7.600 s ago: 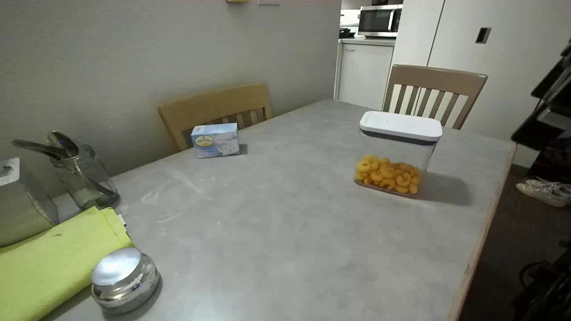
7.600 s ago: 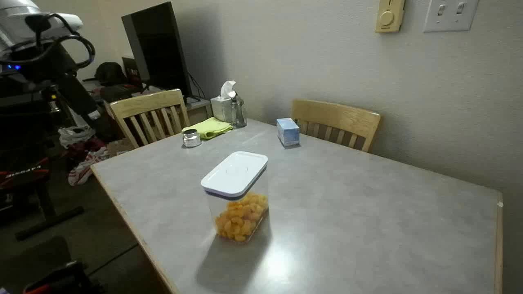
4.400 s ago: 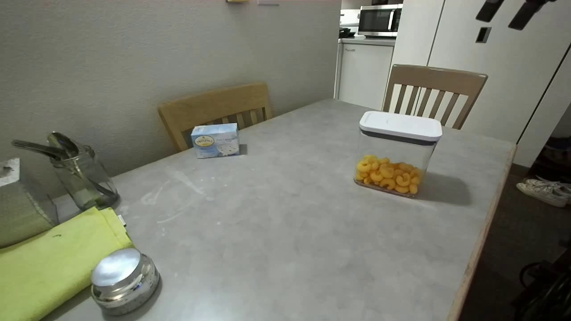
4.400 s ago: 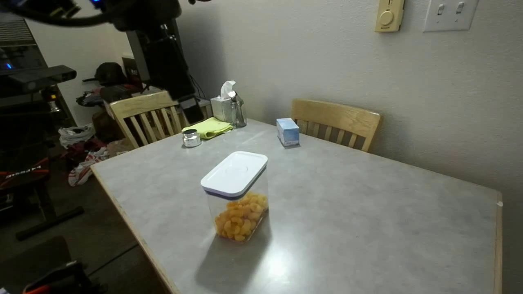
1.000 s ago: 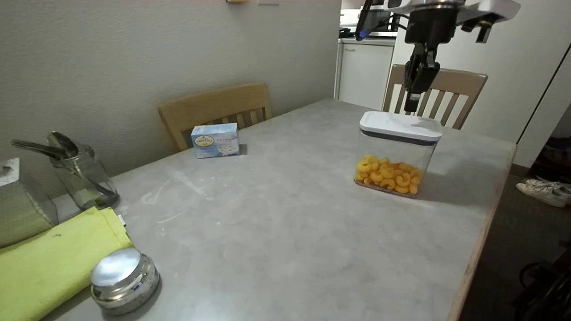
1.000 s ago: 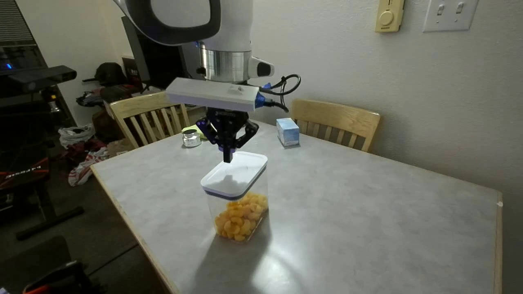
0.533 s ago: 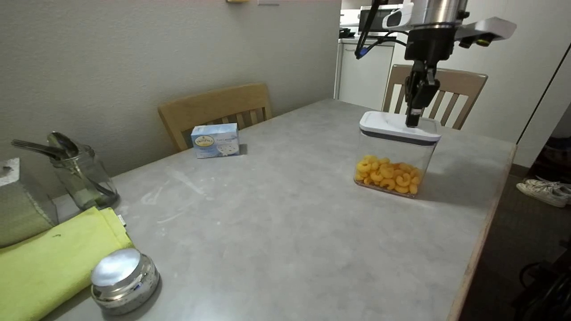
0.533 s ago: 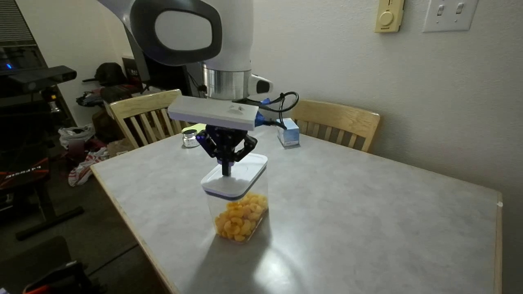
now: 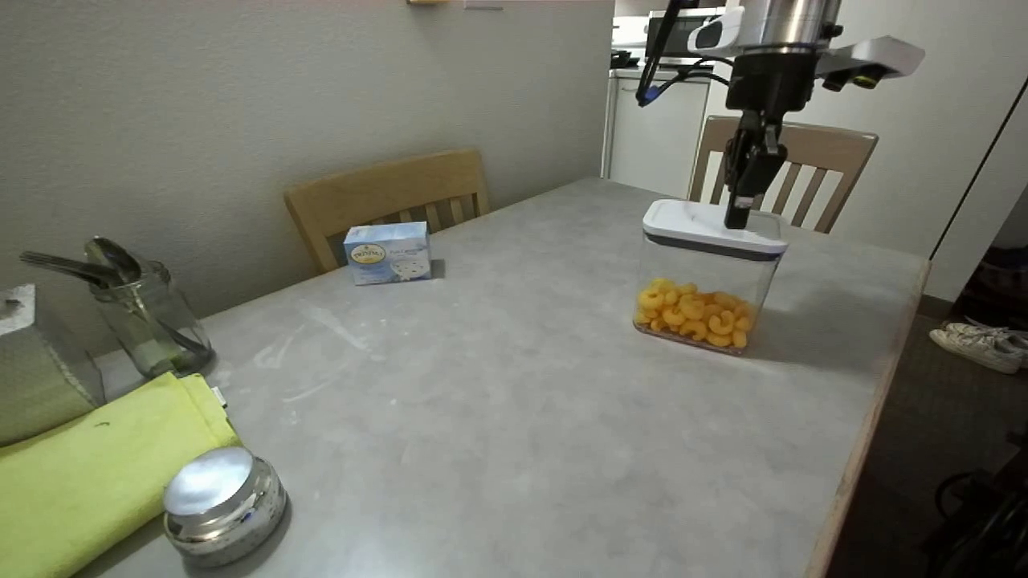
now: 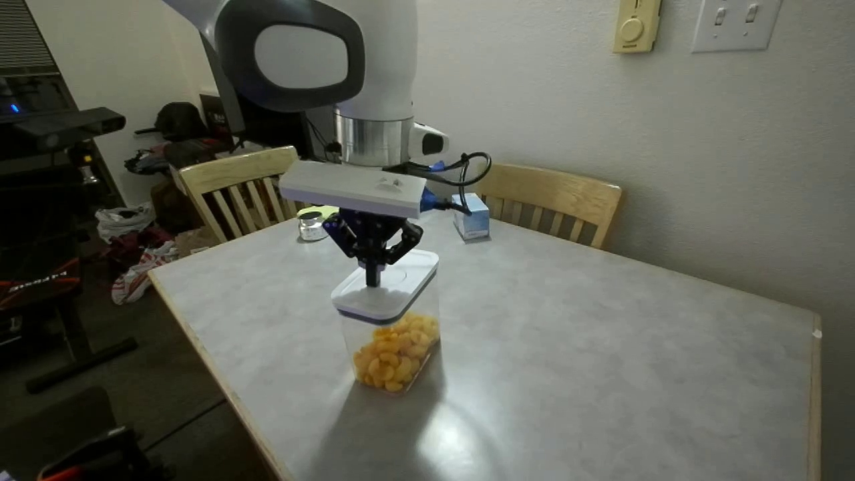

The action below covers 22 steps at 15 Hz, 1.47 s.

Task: Press down on the lid and open the food container

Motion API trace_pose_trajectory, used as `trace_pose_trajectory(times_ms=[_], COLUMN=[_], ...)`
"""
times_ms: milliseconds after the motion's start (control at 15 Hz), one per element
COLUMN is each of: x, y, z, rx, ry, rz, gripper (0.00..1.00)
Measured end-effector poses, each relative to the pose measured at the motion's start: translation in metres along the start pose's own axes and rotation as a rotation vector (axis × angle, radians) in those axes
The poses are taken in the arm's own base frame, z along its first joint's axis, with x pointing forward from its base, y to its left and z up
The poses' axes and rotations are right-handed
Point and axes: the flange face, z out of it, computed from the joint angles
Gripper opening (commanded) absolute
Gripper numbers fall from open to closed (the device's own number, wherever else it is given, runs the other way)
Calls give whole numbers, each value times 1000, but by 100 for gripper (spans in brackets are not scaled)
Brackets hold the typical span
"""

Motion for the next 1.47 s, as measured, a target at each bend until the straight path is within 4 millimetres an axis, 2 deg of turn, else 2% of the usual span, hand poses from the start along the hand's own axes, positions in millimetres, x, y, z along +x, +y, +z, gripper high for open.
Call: trace_pose_trajectory(times_ms=[667,1000,1467], x=[9,9,9], y=[5,8,9], z=[-7,2,3], rx=[-62,-59,-59], ry=[67,75,74], rz=[-11,2,3], gripper=[0,0,0])
